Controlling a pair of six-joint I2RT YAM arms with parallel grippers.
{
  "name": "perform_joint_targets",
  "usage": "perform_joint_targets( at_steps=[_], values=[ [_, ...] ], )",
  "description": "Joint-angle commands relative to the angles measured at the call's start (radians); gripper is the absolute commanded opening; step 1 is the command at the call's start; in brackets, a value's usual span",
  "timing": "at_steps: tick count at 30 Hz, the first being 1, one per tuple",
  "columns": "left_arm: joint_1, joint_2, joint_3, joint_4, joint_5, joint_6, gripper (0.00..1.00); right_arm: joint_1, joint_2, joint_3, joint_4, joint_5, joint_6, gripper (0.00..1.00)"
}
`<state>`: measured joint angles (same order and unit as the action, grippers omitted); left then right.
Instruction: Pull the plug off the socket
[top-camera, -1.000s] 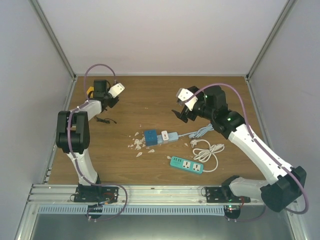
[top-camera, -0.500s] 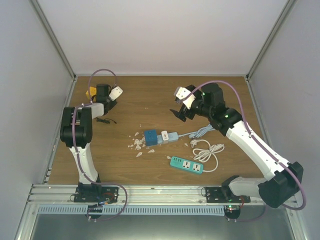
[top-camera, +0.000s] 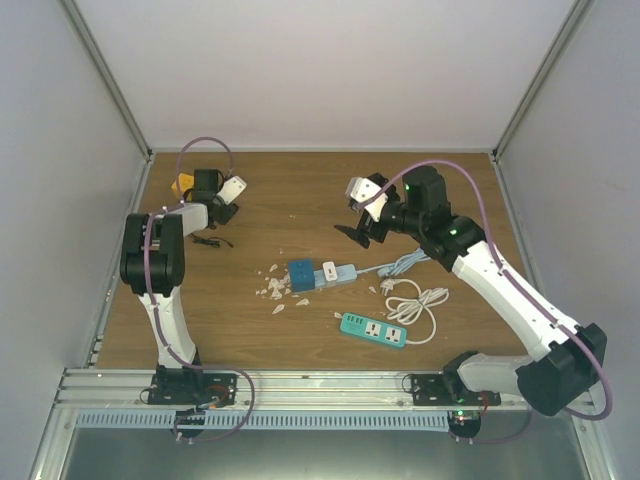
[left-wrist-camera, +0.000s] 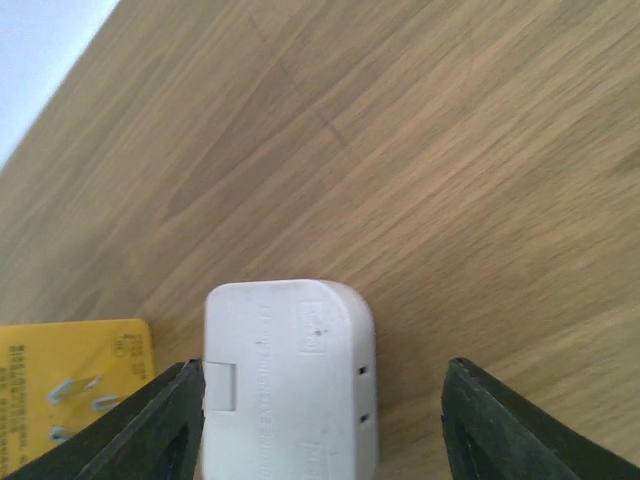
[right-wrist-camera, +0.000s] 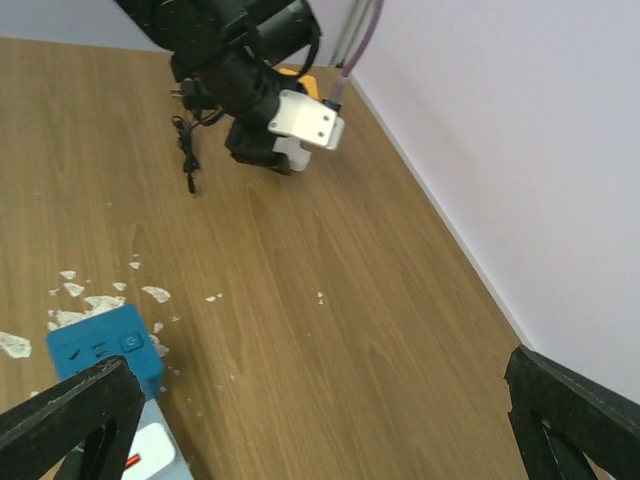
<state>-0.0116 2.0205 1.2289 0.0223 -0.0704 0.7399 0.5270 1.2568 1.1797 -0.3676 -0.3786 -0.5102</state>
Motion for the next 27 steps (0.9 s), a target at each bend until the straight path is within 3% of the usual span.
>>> perform_joint_targets(
  at_steps=[1,11,14,15,20,27],
  values=[
    [-0.007,-0.071,0.055,-0.136,0.130,-0.055,0.69,0.001,0.000,0.041,-0.049,-0.099,-0.028,1.00],
    [-0.007,-0.281,0.061,-0.310,0.391,-0.120,0.99,-0.004,0.041,0.044,-0.142,-0.208,-0.106,1.00],
    [-0.007,-0.360,0.031,-0.341,0.463,-0.126,0.99,-0.017,0.069,0.048,-0.176,-0.267,-0.119,1.00],
    [-0.007,-0.422,0.014,-0.395,0.544,-0.135,0.99,-0.040,0.099,0.050,-0.214,-0.343,-0.160,1.00],
    [-0.009,-0.517,-0.020,-0.534,0.699,-0.099,0.99,-0.079,0.121,-0.011,-0.250,-0.437,-0.301,1.00],
    [-0.053,-0.661,-0.136,-0.651,0.842,0.035,0.99,-0.084,0.170,-0.116,-0.242,-0.454,-0.543,0.98]
  ],
)
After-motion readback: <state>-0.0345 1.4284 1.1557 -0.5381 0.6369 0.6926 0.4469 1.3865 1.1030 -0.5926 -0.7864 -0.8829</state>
